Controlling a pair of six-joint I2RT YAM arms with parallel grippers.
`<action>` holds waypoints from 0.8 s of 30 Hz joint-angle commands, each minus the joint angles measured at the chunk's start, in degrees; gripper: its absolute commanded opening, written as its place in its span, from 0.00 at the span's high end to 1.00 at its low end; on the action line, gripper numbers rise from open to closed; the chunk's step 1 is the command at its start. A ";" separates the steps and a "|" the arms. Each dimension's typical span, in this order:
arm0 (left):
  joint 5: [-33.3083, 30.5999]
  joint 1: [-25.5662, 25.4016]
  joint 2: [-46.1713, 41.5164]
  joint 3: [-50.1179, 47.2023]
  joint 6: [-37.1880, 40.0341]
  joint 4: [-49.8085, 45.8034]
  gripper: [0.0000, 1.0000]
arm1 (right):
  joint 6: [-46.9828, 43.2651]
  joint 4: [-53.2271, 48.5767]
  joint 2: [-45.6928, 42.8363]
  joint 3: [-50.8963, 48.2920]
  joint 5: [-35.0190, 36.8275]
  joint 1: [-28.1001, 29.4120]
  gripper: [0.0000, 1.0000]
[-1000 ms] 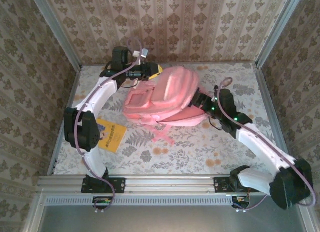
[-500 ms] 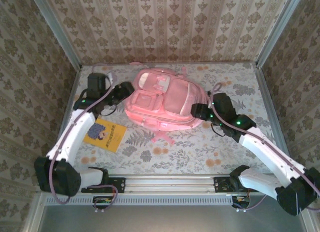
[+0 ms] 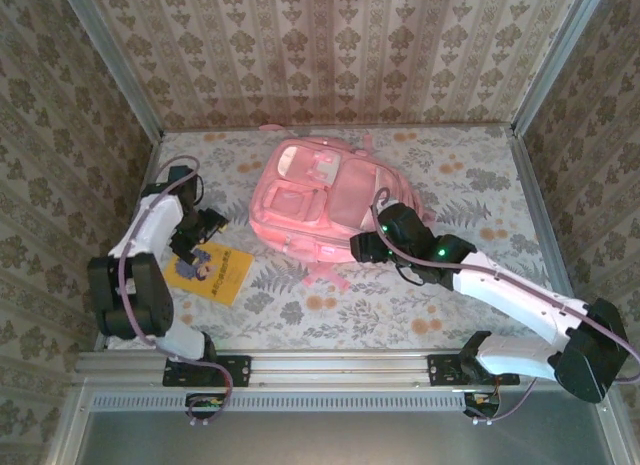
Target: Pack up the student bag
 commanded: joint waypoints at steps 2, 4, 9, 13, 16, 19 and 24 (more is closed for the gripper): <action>-4.16 0.28 5.39 3.91 -3.46 -6.17 0.09 | -1.09 1.21 -5.20 -3.87 4.32 0.19 0.25; -3.82 0.16 8.21 5.41 -3.98 -5.48 0.09 | -1.37 0.99 -6.67 -5.07 4.79 0.21 0.24; -4.70 -0.28 14.79 9.65 -5.10 -5.72 0.13 | -1.81 0.39 -8.83 -7.02 5.95 0.17 0.24; -5.28 -0.67 18.36 10.97 -5.92 -6.16 0.15 | -2.01 0.49 -9.00 -7.09 6.57 0.21 0.24; -5.07 -0.81 20.23 9.99 -6.19 -4.62 0.15 | -2.15 0.73 -8.74 -6.84 6.76 0.16 0.24; -4.76 -0.91 22.72 9.68 -6.29 -3.88 0.16 | -2.34 0.74 -8.12 -6.65 6.95 0.20 0.24; -4.00 -1.86 24.52 7.88 -6.02 -1.98 0.29 | -2.13 0.58 -7.41 -6.63 7.48 0.20 0.24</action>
